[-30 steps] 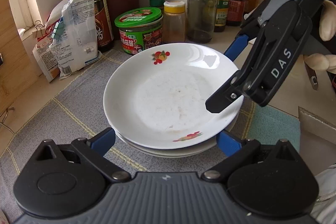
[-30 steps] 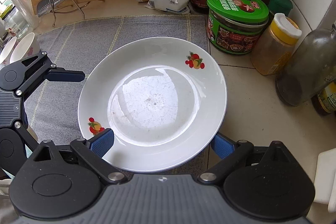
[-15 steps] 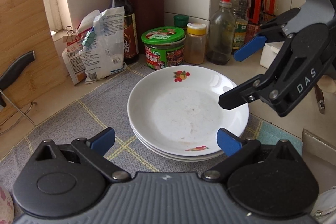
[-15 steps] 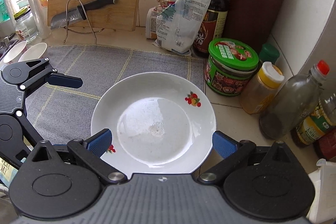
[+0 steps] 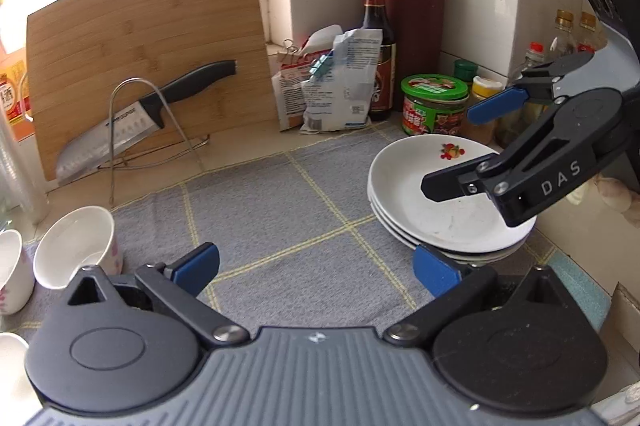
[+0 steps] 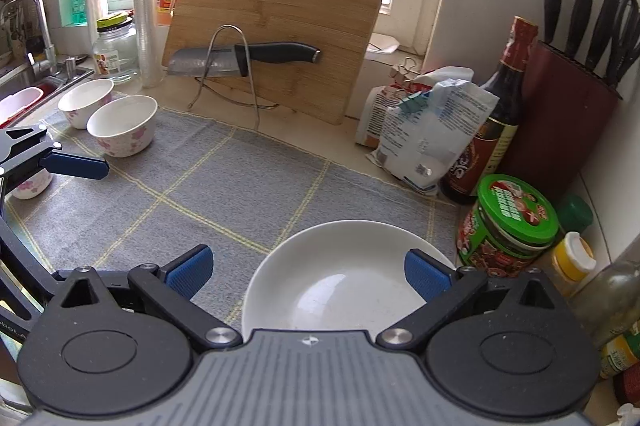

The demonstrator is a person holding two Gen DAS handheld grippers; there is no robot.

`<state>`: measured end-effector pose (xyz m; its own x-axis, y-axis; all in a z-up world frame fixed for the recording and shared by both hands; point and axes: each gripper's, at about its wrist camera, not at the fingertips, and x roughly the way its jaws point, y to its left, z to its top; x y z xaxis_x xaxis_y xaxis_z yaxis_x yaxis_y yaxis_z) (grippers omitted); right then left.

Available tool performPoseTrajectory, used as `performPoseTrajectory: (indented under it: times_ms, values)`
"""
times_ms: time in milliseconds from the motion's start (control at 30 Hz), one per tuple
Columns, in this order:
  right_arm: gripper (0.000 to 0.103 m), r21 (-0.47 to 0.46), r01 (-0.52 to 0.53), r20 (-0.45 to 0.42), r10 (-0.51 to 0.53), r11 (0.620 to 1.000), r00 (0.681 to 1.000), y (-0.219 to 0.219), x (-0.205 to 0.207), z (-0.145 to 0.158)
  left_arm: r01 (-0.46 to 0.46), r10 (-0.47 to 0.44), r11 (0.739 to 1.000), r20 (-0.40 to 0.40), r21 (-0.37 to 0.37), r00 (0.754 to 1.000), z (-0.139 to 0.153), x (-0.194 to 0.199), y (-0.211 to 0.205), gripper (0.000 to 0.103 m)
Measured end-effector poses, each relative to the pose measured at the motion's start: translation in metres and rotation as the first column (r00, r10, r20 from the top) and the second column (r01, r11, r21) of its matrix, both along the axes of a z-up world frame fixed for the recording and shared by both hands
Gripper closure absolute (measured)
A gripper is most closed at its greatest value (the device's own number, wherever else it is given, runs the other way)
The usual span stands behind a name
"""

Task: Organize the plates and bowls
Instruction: 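Withdraw the right gripper from the plates while the left gripper approaches a white bowl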

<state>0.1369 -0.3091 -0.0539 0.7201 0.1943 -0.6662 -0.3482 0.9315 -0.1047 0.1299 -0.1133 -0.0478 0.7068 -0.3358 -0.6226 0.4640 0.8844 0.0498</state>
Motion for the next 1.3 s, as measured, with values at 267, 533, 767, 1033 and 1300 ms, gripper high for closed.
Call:
performPoseTrajectory:
  times_ms: [267, 533, 767, 1033, 1300]
  values:
    - [0.000, -0.013, -0.071, 0.020, 0.071, 0.997, 0.997, 0.044, -0.006, -0.010, -0.085, 0.085, 0.996, -0.014, 0.014, 0.996, 0.002, -0.015, 0.040, 0.001]
    - [0.000, 0.001, -0.043, 0.000, 0.043, 0.999, 0.999, 0.092, -0.017, -0.020, 0.005, -0.005, 1.000, -0.010, -0.017, 1.000, 0.003, -0.025, 0.089, 0.001]
    - [0.000, 0.025, -0.012, -0.030, 0.013, 1.000, 0.999, 0.147, -0.031, -0.036, 0.068, -0.069, 0.998, -0.013, -0.016, 0.998, 0.006, -0.030, 0.140, 0.001]
    - [0.000, 0.040, -0.066, -0.056, 0.068, 0.997, 0.996, 0.212, -0.044, -0.052, 0.048, -0.049, 0.998, -0.028, -0.028, 0.998, 0.011, -0.027, 0.203, 0.001]
    - [0.000, 0.013, -0.161, -0.062, 0.161, 0.987, 0.985, 0.268, -0.044, -0.061, 0.006, -0.007, 1.000, -0.039, -0.023, 0.999, 0.009, -0.014, 0.253, 0.001]
